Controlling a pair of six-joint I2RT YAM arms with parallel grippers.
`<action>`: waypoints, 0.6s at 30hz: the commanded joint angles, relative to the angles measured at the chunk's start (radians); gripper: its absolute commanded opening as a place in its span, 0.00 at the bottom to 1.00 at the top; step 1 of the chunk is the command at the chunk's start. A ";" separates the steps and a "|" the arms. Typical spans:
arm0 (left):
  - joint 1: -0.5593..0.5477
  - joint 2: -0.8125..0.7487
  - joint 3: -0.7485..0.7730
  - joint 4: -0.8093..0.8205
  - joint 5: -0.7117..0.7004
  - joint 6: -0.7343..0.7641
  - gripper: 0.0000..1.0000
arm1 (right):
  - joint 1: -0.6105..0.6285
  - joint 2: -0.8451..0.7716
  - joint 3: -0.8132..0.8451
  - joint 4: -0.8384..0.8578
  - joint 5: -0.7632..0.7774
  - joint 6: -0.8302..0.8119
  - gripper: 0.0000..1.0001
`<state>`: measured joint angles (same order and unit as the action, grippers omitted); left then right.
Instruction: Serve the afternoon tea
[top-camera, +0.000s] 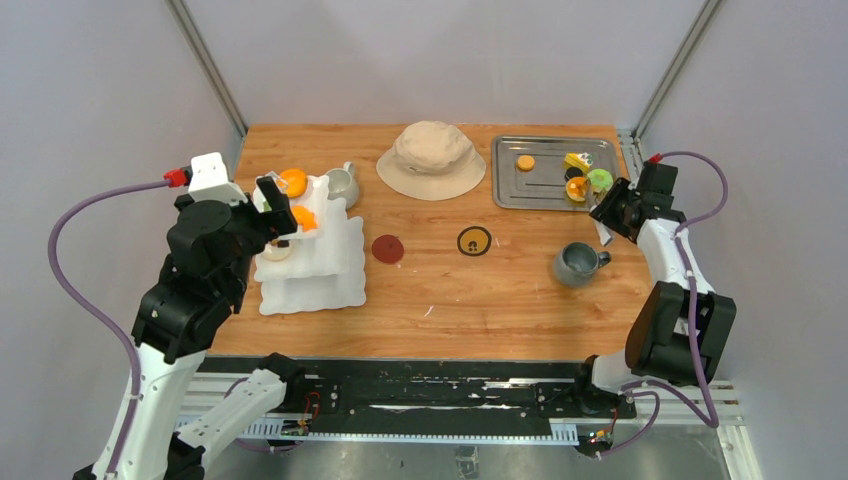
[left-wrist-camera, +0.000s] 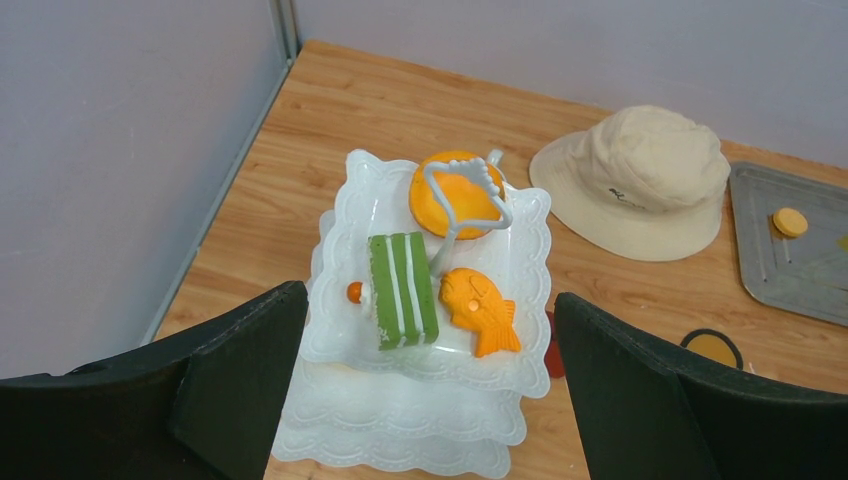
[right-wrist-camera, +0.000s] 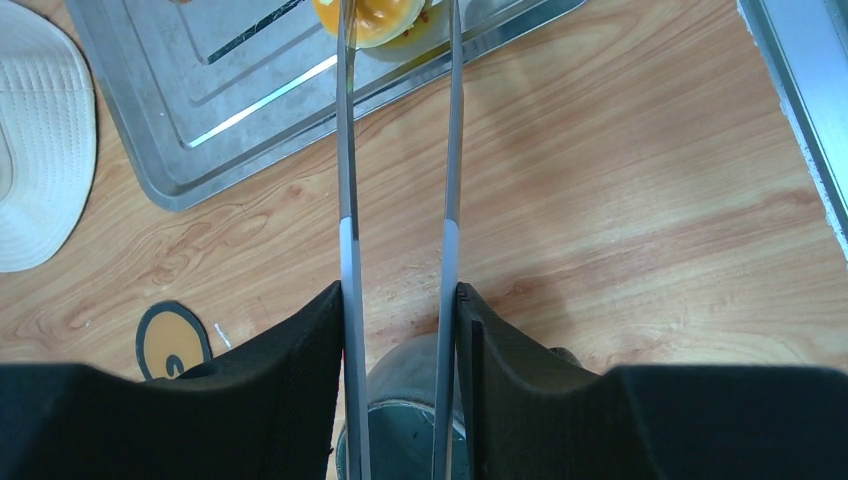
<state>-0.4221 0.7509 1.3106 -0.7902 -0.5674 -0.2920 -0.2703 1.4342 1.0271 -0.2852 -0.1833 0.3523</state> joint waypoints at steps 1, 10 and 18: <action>-0.007 0.000 -0.007 0.025 -0.002 -0.007 0.98 | -0.018 -0.018 -0.012 0.027 -0.012 0.014 0.42; -0.006 -0.003 0.008 0.019 -0.007 -0.001 0.98 | -0.052 0.015 -0.032 0.086 -0.151 0.062 0.21; -0.007 -0.004 0.011 0.016 0.000 -0.001 0.98 | -0.053 -0.071 -0.031 0.070 -0.158 0.080 0.01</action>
<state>-0.4221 0.7509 1.3106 -0.7898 -0.5674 -0.2916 -0.3035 1.4319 0.9977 -0.2371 -0.3130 0.4133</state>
